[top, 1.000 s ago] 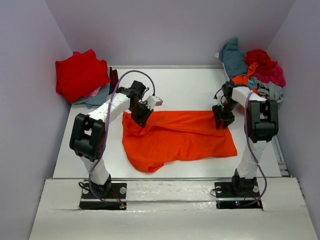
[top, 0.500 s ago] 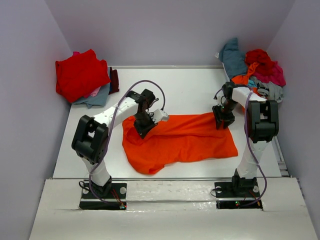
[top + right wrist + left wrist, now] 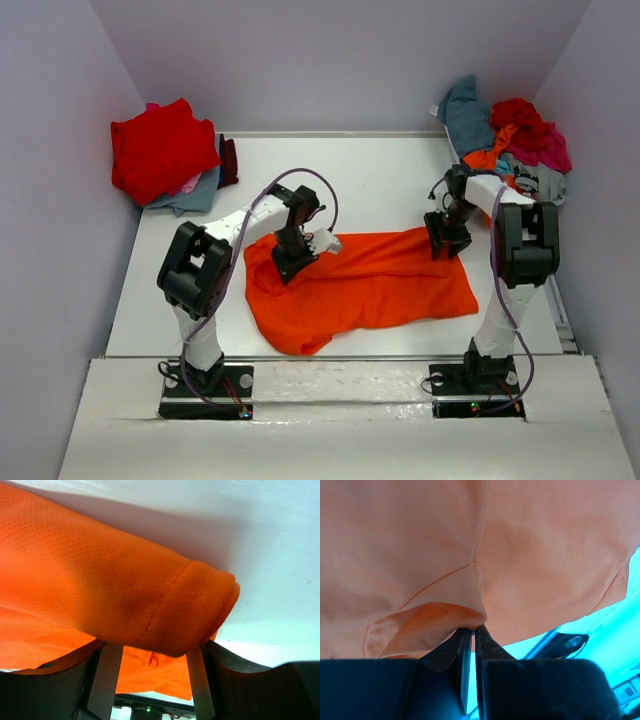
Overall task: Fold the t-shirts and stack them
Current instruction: Fold the tshirt
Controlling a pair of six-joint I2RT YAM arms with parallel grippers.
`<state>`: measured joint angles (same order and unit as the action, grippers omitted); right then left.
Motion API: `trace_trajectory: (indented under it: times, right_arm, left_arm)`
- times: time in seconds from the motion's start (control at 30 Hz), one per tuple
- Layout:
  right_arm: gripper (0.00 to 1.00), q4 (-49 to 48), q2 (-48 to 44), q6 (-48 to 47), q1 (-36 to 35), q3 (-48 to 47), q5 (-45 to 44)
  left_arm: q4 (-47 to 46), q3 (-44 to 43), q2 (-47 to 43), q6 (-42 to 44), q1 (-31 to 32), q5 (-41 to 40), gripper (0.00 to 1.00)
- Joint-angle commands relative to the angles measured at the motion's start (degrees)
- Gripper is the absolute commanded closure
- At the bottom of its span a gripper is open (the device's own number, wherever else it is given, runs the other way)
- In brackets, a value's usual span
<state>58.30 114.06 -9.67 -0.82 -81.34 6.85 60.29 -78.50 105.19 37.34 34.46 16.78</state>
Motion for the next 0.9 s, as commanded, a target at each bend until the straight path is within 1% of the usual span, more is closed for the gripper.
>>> trace_trajectory:
  times: [0.0, 0.03, 0.1, 0.13, 0.17, 0.23, 0.33, 0.37, 0.43, 0.47, 0.63, 0.87]
  right_arm:
    - [0.41, 2.25, -3.93, -0.52, -0.06, -0.66, 1.23]
    - [0.40, 2.51, -4.19, -0.52, -0.06, -0.75, 1.23]
    - [0.39, 2.78, -4.63, -0.70, -0.06, -0.84, 0.88]
    - [0.39, 3.04, -4.81, -0.79, -0.06, -0.92, 0.80]
    - [0.39, 3.22, -5.25, -0.79, -0.06, -0.93, 0.79]
    - [0.39, 3.57, -5.60, -0.87, -0.06, -1.01, 0.71]
    - [0.39, 3.75, -5.87, -0.88, -0.06, -1.10, 0.44]
    - [0.39, 3.92, -5.87, -0.88, -0.06, -1.10, 0.44]
    - [0.39, 4.10, -5.95, -0.88, -0.06, -1.28, 0.36]
    - [0.39, 4.27, -6.04, -0.88, -0.06, -1.28, 0.35]
    - [0.39, 4.80, -6.83, -0.88, -0.06, -0.84, 0.44]
    - [0.40, 4.19, -6.92, -0.79, -0.06, 1.01, 1.49]
  left_arm:
    - [2.90, -2.97, 1.33, 1.33, 0.35, 0.71, 0.79]
    - [2.99, -3.15, 1.68, 1.33, 0.35, 0.89, 0.78]
    - [2.90, -3.50, 2.21, 1.68, 0.87, 1.33, 0.72]
    - [2.55, -3.85, 2.65, 1.68, 0.87, 1.50, 0.71]
    - [2.55, -4.03, 2.92, 1.68, 0.87, 1.68, 0.66]
    - [2.46, -4.56, 3.71, 2.12, 0.87, 2.21, 0.62]
    - [2.72, -5.26, 4.15, 3.00, 1.40, 3.08, 0.49]
    - [2.73, -5.35, 4.15, 3.09, 1.40, 3.18, 0.41]
    - [2.99, -5.79, 3.97, 3.44, 1.40, 3.35, 0.38]
    - [2.99, -5.87, 3.89, 3.26, 1.40, 3.00, 0.35]
    - [3.69, -6.66, 1.17, 2.83, 1.40, 1.25, 0.34]
    - [4.48, -8.78, -3.58, -0.60, 1.40, 0.45, 0.34]
